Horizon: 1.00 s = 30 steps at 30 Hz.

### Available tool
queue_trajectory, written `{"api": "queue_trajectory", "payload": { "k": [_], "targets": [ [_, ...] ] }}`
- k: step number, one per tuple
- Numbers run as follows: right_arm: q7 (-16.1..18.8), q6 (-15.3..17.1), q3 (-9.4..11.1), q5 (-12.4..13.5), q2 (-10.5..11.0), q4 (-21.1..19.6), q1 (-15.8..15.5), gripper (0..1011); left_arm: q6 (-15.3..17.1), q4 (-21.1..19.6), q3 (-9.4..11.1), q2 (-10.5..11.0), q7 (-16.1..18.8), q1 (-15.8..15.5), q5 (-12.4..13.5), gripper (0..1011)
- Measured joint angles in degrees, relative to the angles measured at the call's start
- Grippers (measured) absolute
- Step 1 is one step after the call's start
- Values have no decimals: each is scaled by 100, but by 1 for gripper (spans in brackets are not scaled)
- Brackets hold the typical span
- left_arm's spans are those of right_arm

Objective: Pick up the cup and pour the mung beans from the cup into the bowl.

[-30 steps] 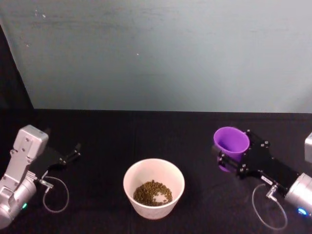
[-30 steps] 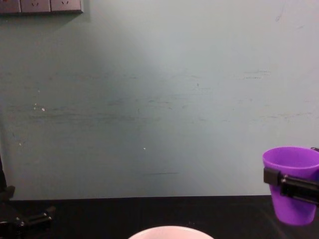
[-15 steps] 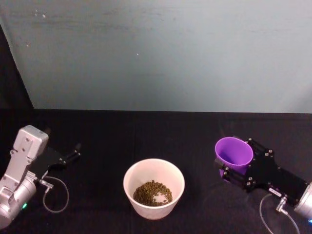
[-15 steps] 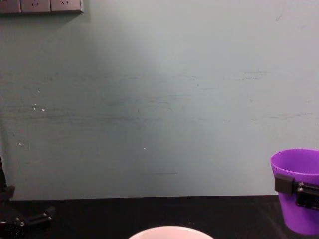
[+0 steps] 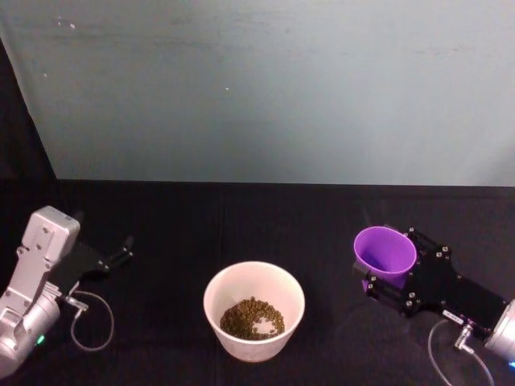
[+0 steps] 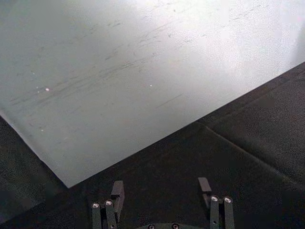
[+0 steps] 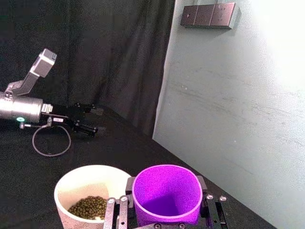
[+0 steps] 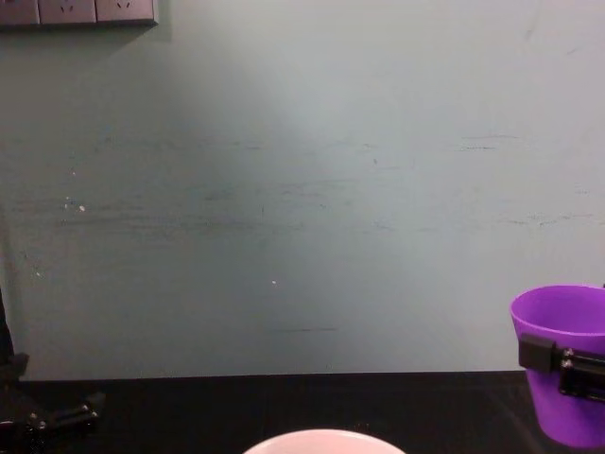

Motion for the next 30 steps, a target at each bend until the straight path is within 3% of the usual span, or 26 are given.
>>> {"api": "queue_trajectory", "payload": {
  "k": [6, 11, 22, 30],
  "targets": [
    [216, -130, -104, 202, 81, -18, 89, 741, 1, -1, 0, 0, 0, 0, 0, 1003],
    [333, -179, -198, 441, 43, 218, 213, 741, 0, -1, 0, 0, 0, 0, 0, 1003],
    [692, -293, -382, 1052, -109, 1162, 665, 741, 0, 0, 0, 0, 0, 0, 0, 1004],
    [587, -198, -591, 1085, -231, 1656, 936, 741, 0, 0, 0, 0, 0, 0, 0, 1003]
  ]
}}
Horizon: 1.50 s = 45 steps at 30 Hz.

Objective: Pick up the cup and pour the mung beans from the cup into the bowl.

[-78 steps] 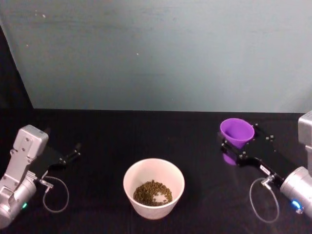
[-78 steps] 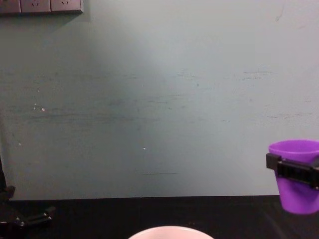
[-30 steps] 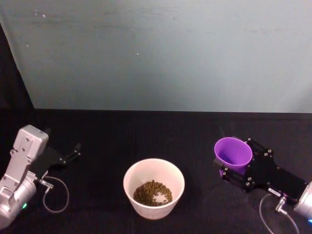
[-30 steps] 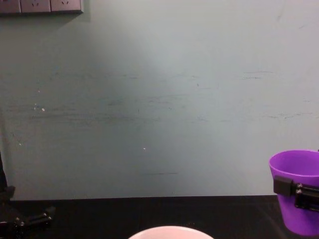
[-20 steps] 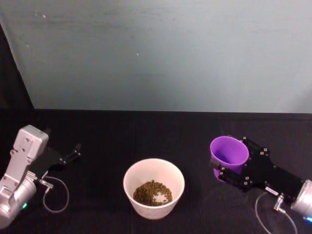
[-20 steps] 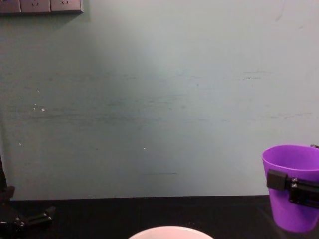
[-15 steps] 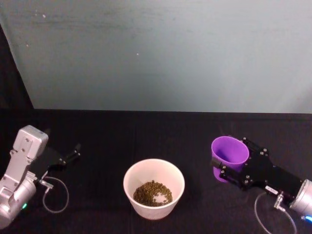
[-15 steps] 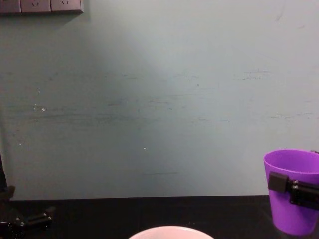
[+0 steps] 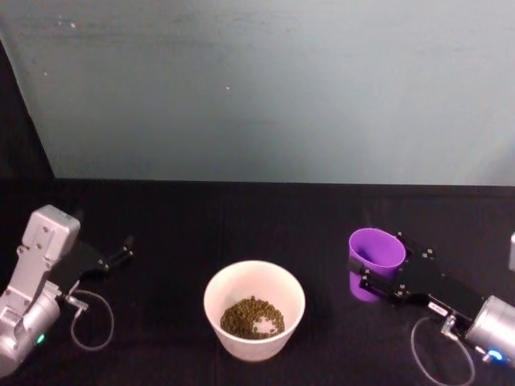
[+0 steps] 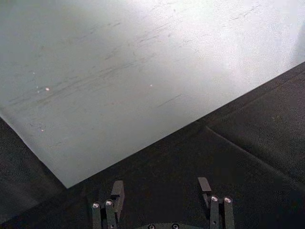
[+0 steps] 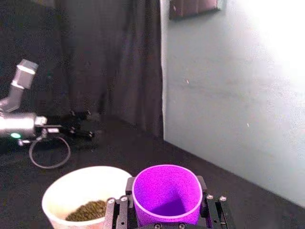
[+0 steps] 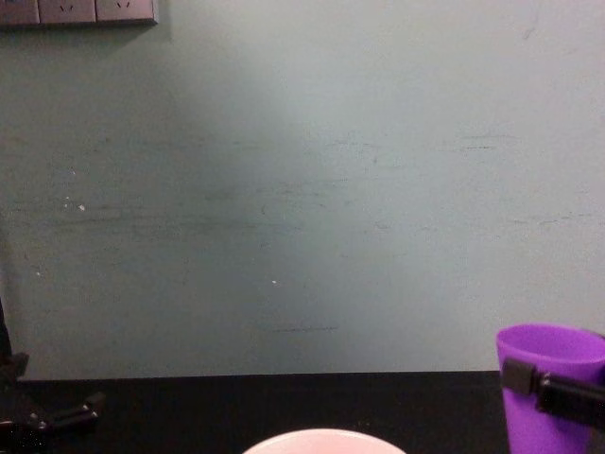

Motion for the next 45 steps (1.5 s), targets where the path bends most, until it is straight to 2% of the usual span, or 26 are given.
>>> {"api": "queue_trajectory", "payload": {
  "k": [6, 11, 17, 24, 38, 45],
  "targets": [
    [-265, 187, -161, -118, -51, 221, 158, 739, 0, 0, 0, 0, 0, 0, 0, 1003],
    [-356, 230, -286, -154, -119, 443, 287, 741, 0, 0, 0, 0, 0, 0, 0, 1003],
    [-311, -12, -443, -180, -278, 927, 484, 741, 0, 0, 0, 0, 0, 0, -1, 1003],
    [-167, -321, -533, -224, -382, 1320, 631, 741, 0, 0, 0, 0, 0, 0, 0, 1003],
    [-157, -422, -627, -365, -428, 1522, 718, 741, 0, 0, 0, 0, 0, 0, 0, 1004],
    [-90, -419, -634, -330, -443, 1571, 729, 741, 0, 0, 0, 0, 0, 0, 0, 1003]
  ]
}}
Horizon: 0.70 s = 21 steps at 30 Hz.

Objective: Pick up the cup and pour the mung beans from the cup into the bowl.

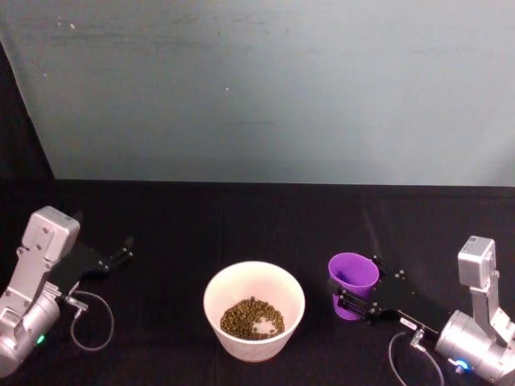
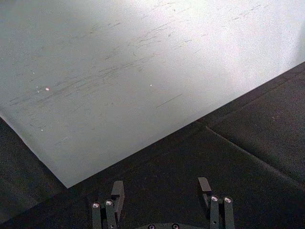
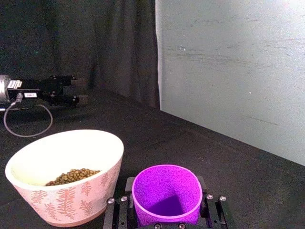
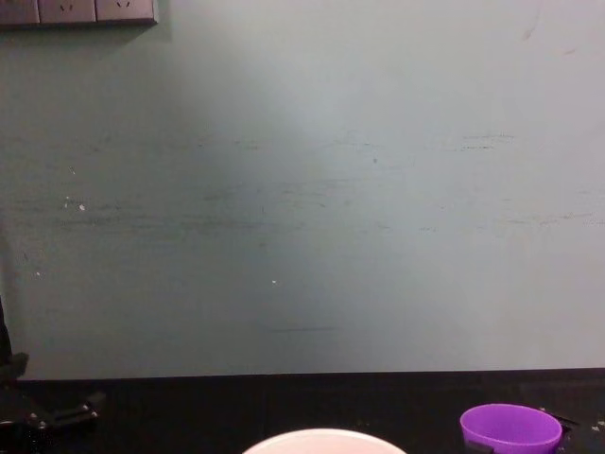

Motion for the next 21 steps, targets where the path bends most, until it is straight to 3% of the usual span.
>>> {"api": "queue_trajectory", "payload": {
  "k": [10, 19, 21],
  "targets": [
    [-3, 2, 4, -1, 4, -11, 0, 761, 0, 0, 0, 0, 0, 0, 0, 1004],
    [-11, 8, 7, -5, 7, -22, -3, 997, 0, 0, 0, 0, 0, 0, 0, 1003],
    [-14, 9, 8, -5, 9, -23, -4, 1002, 0, 0, 0, 0, 0, 0, 0, 1003]
  ]
}}
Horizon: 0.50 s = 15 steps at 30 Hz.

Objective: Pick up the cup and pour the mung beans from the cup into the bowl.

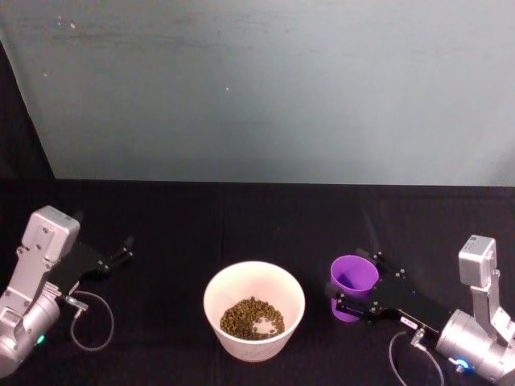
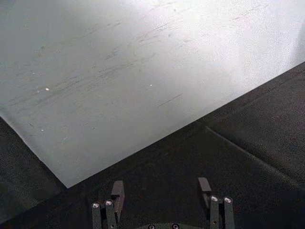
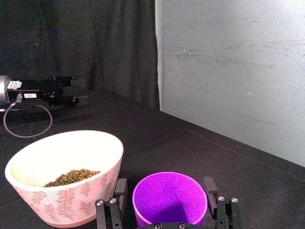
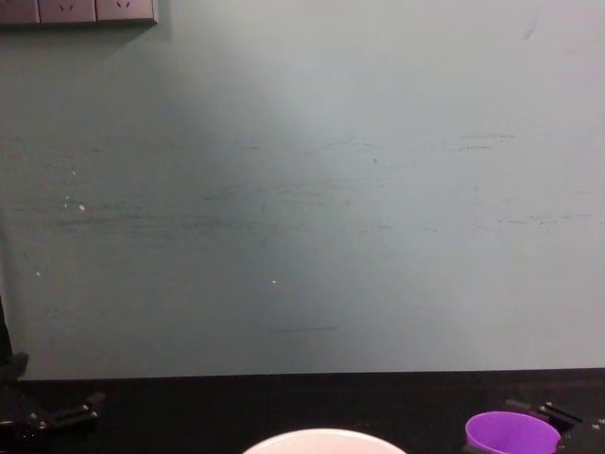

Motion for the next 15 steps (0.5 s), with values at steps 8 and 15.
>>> {"api": "queue_trajectory", "payload": {
  "k": [8, 15],
  "targets": [
    [-5, 4, 0, -3, 3, -6, -3, 1002, 0, 0, 0, 0, 0, 0, 0, 1003],
    [-245, 198, 44, -86, 167, -541, -209, 1002, 0, 0, 0, 0, 0, 0, 0, 1004]
  ]
}}
